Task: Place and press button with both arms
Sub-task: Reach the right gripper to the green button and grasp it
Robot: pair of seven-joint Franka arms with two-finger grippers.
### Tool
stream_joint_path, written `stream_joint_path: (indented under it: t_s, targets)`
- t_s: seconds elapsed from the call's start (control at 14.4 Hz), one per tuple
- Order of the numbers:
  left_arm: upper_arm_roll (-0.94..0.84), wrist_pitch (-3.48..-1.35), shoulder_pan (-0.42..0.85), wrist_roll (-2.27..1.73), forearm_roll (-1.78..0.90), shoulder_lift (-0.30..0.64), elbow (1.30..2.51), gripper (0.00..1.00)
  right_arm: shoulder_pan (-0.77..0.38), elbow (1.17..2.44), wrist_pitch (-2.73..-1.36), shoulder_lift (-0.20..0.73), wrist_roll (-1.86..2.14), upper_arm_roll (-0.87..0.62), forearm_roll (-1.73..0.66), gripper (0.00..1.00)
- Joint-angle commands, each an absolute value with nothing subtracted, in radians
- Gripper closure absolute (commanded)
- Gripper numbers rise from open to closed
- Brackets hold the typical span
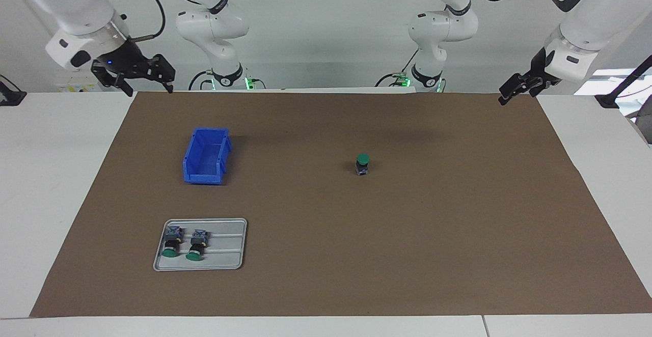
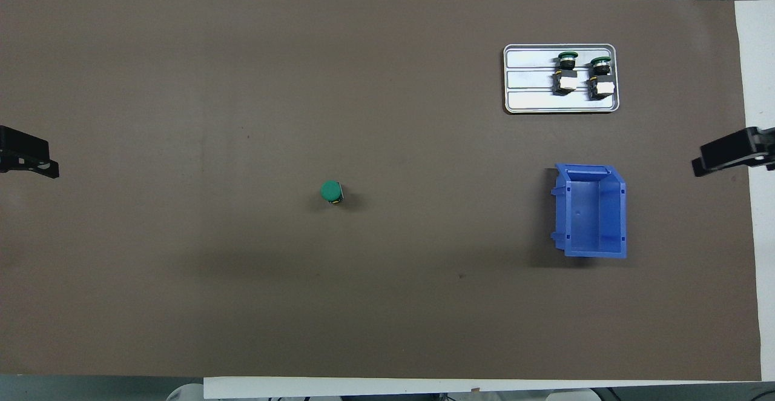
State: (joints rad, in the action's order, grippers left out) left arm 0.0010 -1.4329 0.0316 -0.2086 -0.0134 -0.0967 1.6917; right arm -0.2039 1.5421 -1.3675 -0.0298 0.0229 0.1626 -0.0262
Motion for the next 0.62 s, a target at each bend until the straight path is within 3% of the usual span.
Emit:
stream_joint_path:
  t_s: [0.0,0.14,0.56]
  targets:
    - [-0.018,-1.42,-0.001,-0.193,0.005,-0.123,1.698,0.0,-0.403,1.534,-1.445,0.012,-0.235,0.14,-0.049,0.0]
    - [-0.061,-1.425,-0.044,-0.195,0.005,-0.127,1.7,0.0,-0.501,1.497,-1.514,0.069,-0.361,0.141,-0.125,0.0]
    - [-0.08,-1.437,-0.017,-0.195,0.005,-0.118,1.709,0.0,-0.777,1.106,-1.653,0.493,-0.812,0.117,-0.15,0.0]
